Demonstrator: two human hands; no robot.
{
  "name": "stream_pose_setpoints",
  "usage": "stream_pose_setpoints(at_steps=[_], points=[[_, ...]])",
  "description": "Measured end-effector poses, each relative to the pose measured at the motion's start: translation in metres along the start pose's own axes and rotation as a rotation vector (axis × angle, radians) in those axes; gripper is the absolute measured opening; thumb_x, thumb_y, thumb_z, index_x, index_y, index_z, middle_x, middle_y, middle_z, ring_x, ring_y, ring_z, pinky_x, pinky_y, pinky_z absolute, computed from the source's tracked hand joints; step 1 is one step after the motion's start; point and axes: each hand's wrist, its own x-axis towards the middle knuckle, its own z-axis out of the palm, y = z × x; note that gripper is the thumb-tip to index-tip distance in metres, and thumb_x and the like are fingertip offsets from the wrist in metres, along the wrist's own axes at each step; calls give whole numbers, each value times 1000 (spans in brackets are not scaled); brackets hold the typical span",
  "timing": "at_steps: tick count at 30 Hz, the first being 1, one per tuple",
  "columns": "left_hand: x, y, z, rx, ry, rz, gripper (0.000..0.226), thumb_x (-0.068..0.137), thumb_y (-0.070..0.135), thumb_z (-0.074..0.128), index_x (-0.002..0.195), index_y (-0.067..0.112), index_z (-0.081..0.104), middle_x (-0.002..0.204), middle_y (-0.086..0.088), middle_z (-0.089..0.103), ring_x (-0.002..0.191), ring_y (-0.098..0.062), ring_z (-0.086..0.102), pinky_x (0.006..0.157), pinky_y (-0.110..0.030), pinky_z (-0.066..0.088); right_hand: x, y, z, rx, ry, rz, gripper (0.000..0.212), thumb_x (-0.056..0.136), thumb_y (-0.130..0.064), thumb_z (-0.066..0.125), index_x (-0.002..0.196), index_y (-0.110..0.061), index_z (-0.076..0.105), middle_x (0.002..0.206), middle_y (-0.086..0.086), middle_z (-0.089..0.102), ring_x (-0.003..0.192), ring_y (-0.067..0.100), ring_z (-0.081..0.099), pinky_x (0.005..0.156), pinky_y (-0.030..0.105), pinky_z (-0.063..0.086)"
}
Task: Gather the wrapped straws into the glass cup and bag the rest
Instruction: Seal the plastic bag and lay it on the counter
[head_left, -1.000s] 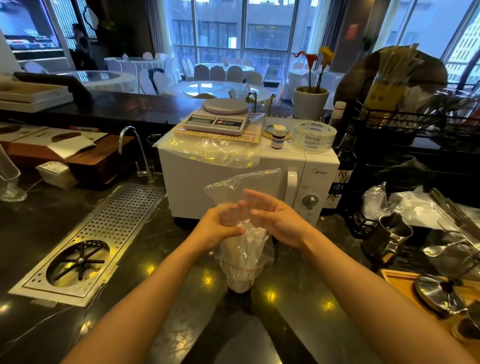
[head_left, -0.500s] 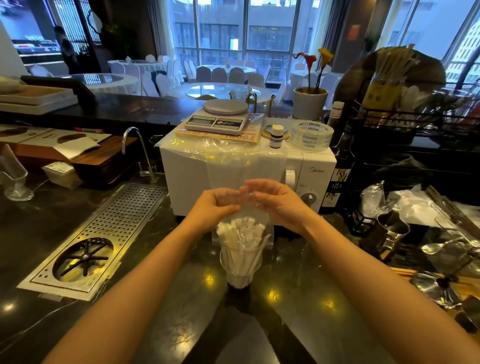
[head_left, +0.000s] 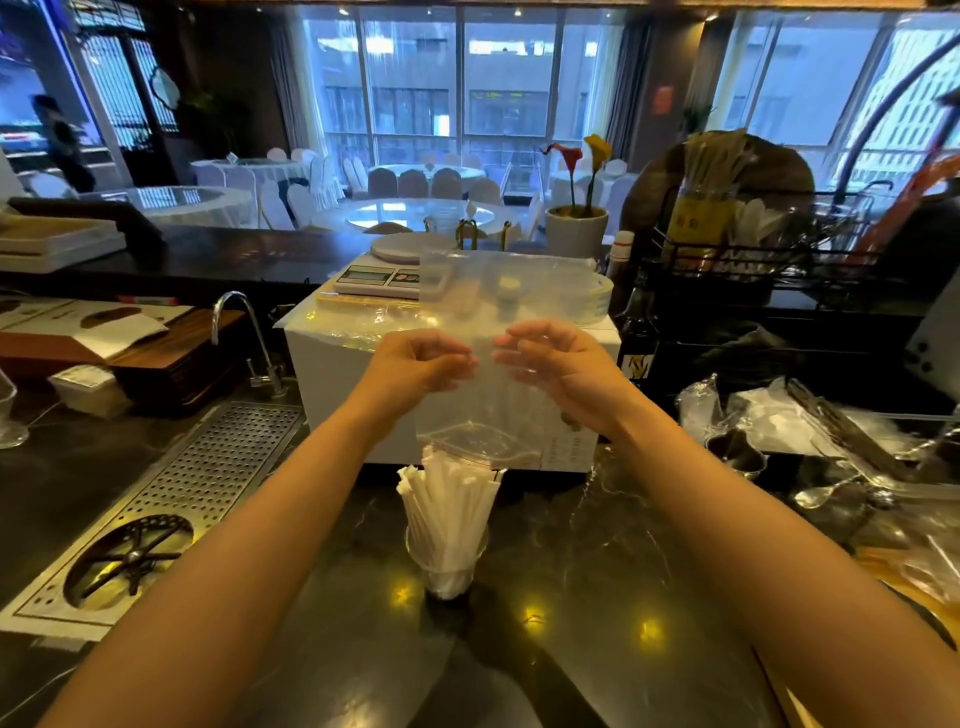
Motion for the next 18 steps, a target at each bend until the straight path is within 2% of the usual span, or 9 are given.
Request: stream_pose_setpoints(at_steps=[4, 6, 8, 11, 12, 14, 16, 17, 18], points=[[6, 8, 22, -79, -24, 2, 19, 82, 0, 58, 75, 17, 63, 55, 14, 72, 58, 0, 68, 59, -16, 55, -9, -11, -20, 38, 106, 2, 16, 86, -2, 52, 78, -15, 58, 65, -8, 74, 68, 5, 69, 69, 22, 54], [8, 8, 36, -116, -24, -17, 19, 84, 0, 55, 76, 16, 62, 56, 11, 72, 57, 1, 68, 57, -16, 55, -16, -13, -33, 28, 177, 16, 13, 87, -5, 53, 78, -14, 57, 61, -8, 73, 64, 5, 69, 62, 21, 55], [8, 5, 53, -126, -23, -41, 17, 87, 2, 52, 80, 13, 61, 68, 5, 71, 55, 0, 68, 55, -16, 56, -25, -10, -46, 1, 248, 38, 14, 89, -6, 51, 79, -13, 58, 59, -8, 71, 60, 3, 68, 56, 20, 56], [4, -6, 81, -136, -20, -82, 13, 89, 2, 49, 94, 6, 60, 76, -4, 65, 52, 0, 66, 52, -14, 55, -38, 3, -66, -51, 349, 94, 14, 90, -10, 50, 79, -13, 59, 63, -4, 70, 61, 8, 67, 58, 25, 56], [3, -12, 90, -143, -13, -108, 14, 89, 2, 48, 98, 3, 59, 75, -6, 64, 52, -2, 66, 51, -14, 55, -44, 9, -72, -71, 383, 113, 15, 90, -12, 51, 78, -13, 60, 67, 0, 66, 63, 12, 64, 60, 28, 55], [2, -28, 108, -114, 10, -161, 18, 89, 4, 49, 102, -3, 60, 82, -13, 65, 69, -15, 69, 59, -22, 58, -55, 22, -83, -143, 454, 166, 16, 90, -15, 52, 75, -13, 58, 69, 2, 56, 60, 10, 56, 57, 25, 51], [-1, -46, 124, -74, 29, -216, 15, 89, 7, 51, 98, 0, 62, 93, -18, 65, 85, -26, 65, 66, -32, 58, -67, 36, -93, -230, 539, 213, 20, 90, -15, 53, 70, -13, 55, 64, 0, 51, 51, 5, 52, 46, 19, 49], [-3, -55, 132, -88, 25, -248, 11, 89, 8, 51, 91, 4, 61, 91, -17, 64, 81, -24, 65, 61, -29, 58, -73, 44, -98, -272, 579, 230, 22, 90, -15, 53, 68, -13, 54, 62, 0, 50, 51, 7, 51, 44, 19, 50], [-6, -63, 140, -104, 15, -275, 11, 89, 8, 50, 84, 8, 59, 84, -15, 63, 70, -18, 66, 53, -24, 56, -78, 54, -103, -321, 615, 246, 24, 90, -15, 53, 66, -12, 52, 60, 2, 49, 50, 9, 50, 43, 20, 50]])
